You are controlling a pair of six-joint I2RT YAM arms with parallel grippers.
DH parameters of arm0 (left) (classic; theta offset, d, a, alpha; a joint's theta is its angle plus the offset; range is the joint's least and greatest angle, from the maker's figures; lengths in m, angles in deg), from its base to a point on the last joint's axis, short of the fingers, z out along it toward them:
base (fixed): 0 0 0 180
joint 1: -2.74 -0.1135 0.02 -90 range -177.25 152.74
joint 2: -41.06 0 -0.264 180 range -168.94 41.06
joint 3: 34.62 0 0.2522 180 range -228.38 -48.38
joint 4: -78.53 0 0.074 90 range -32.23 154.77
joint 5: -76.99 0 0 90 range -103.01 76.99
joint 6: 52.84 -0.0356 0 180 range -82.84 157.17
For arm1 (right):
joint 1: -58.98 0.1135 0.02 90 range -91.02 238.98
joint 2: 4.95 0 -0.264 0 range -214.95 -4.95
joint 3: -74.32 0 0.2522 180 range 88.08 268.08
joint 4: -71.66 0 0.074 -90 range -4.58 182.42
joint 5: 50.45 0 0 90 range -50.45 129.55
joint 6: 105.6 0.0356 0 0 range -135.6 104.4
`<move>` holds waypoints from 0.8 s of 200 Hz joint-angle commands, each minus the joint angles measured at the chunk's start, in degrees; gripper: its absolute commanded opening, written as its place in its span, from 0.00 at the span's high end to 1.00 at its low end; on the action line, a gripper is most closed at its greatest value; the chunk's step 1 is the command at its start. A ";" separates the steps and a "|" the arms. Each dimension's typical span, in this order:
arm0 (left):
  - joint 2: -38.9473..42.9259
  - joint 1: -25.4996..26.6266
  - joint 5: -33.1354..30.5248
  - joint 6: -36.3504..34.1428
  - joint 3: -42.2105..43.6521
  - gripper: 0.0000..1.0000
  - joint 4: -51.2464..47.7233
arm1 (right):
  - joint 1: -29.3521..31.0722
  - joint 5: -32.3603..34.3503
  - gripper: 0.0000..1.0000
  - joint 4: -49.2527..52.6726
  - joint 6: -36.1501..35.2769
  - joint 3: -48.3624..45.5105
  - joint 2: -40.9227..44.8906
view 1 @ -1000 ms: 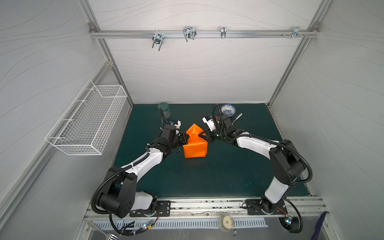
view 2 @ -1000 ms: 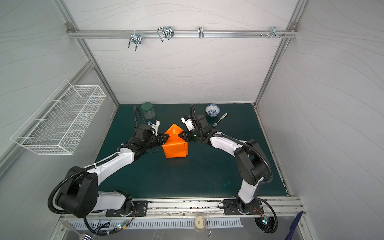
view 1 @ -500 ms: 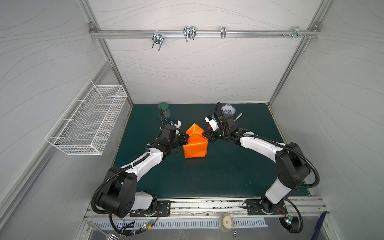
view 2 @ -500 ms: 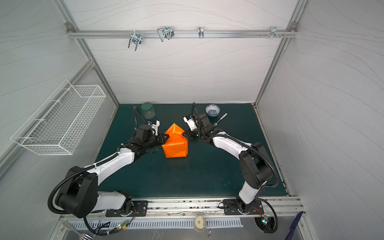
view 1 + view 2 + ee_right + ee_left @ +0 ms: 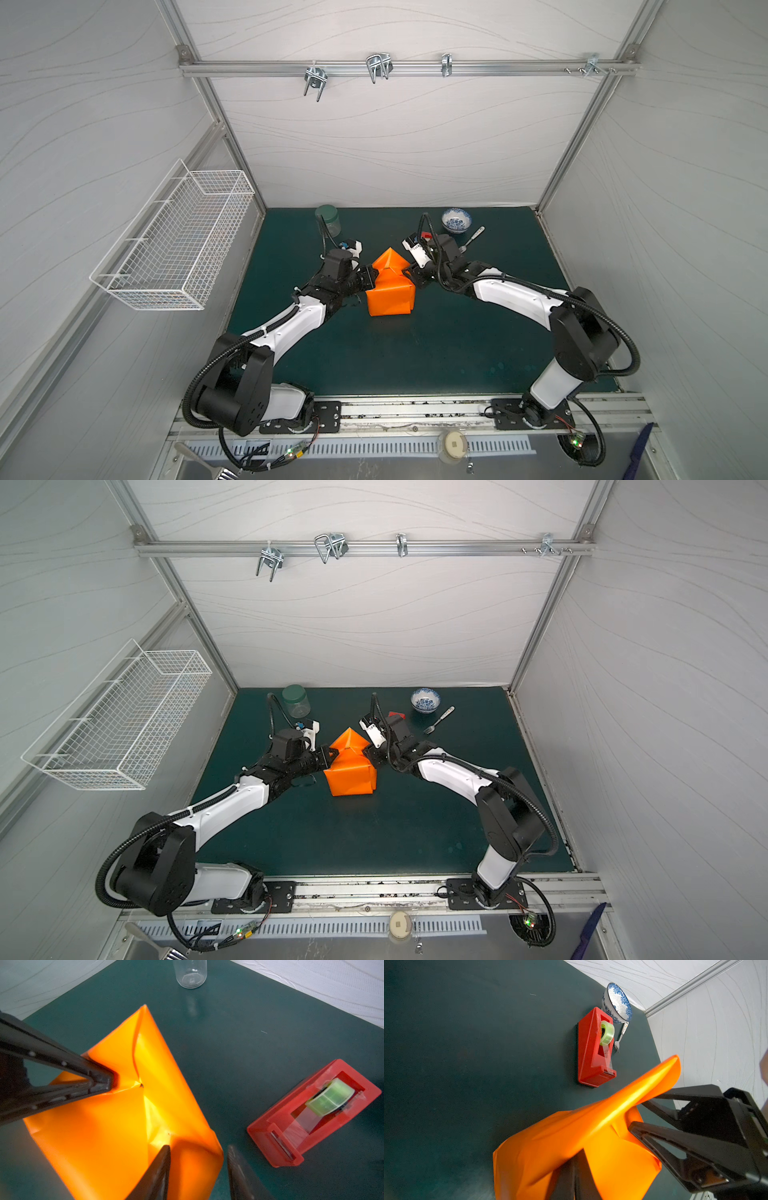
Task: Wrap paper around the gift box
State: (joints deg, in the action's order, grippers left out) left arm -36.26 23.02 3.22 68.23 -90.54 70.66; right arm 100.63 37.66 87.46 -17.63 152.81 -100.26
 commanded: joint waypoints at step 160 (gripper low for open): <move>0.33 0.12 -0.04 -0.88 -0.27 0.95 -2.60 | -6.65 -28.66 0.48 6.73 -13.72 11.23 -12.29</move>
State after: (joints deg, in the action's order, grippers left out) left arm -36.26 23.02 3.28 68.21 -90.54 70.60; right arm 94.07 14.25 90.31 -26.06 162.19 -109.83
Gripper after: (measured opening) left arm 0.047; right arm 0.530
